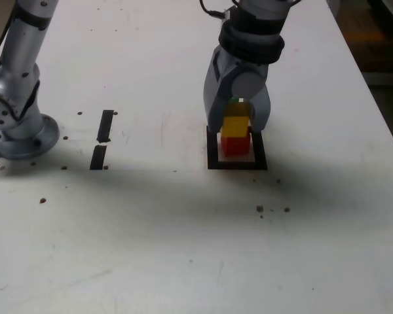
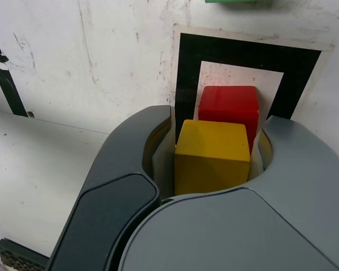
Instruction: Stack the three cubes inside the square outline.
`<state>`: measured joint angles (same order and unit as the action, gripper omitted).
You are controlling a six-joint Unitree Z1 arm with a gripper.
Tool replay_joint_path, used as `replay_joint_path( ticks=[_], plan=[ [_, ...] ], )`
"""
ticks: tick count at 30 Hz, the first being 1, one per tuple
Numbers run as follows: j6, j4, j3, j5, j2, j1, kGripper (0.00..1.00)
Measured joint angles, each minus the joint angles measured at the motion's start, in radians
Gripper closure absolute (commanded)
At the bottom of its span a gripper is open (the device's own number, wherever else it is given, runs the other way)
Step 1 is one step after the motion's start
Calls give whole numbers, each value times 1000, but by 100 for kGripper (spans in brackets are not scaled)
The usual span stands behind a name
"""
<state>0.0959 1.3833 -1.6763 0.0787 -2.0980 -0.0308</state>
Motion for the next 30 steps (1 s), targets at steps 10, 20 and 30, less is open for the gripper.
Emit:
replay_joint_path(
  ticks=[10,20,30],
  plan=[
    [0,-16,5,6,-1,0,15],
    [-3,-13,4,-11,19,0,0],
    [-15,87,-3,-47,135,43,0]
  ],
)
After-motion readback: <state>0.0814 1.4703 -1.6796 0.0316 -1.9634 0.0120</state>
